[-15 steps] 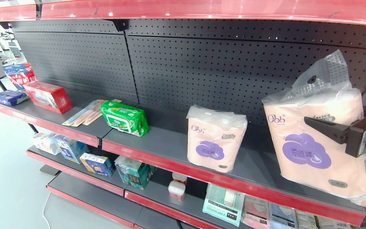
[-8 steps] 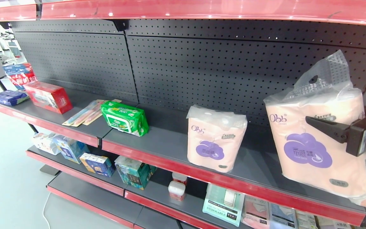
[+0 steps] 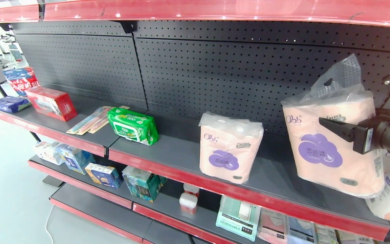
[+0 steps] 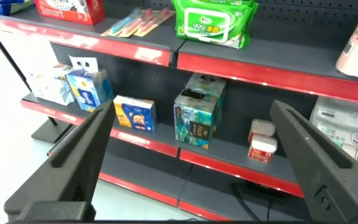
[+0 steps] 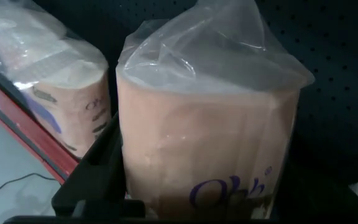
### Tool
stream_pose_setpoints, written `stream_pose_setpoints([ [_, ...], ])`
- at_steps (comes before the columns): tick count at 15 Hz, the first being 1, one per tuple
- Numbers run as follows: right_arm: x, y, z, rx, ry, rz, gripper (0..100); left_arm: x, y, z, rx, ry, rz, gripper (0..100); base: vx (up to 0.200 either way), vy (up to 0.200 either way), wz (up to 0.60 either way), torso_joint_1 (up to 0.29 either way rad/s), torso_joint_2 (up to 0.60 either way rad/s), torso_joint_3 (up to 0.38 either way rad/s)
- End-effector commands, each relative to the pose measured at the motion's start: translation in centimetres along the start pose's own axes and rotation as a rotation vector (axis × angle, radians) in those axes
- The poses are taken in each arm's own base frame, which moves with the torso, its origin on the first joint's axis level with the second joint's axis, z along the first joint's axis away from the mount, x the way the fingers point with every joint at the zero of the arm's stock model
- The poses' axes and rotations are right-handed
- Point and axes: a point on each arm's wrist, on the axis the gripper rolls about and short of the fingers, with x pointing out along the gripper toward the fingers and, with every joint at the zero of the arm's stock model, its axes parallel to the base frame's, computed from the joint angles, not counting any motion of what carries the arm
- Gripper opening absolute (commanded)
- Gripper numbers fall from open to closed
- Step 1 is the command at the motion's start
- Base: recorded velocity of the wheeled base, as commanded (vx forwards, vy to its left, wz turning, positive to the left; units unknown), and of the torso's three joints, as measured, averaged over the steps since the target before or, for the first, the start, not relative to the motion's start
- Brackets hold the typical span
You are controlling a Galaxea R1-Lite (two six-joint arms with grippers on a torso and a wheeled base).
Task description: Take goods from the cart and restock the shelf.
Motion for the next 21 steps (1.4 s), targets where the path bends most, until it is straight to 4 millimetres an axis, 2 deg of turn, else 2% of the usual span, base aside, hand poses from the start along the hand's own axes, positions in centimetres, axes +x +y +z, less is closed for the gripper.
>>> stream_pose_setpoints([
  [1, 1.8, -0.2, -1.0, 0.005, 0.063, -0.007, 0, 0.0, 0.0, 0.0, 0.000, -0.001, 0.001, 100, 0.000, 0.000, 0.00, 0.000, 0.00, 0.000],
  [12, 7.7, -0.3, -2.8, 0.044, 0.051, -0.067, 0, 0.0, 0.0, 0.0, 0.000, -0.002, 0.001, 100, 0.000, 0.000, 0.00, 0.000, 0.00, 0.000],
  [21, 14.4, -0.5, -3.7, 0.101, -0.024, -0.030, 0, 0.0, 0.0, 0.0, 0.000, -0.001, 0.000, 100, 0.000, 0.000, 0.00, 0.000, 0.00, 0.000],
])
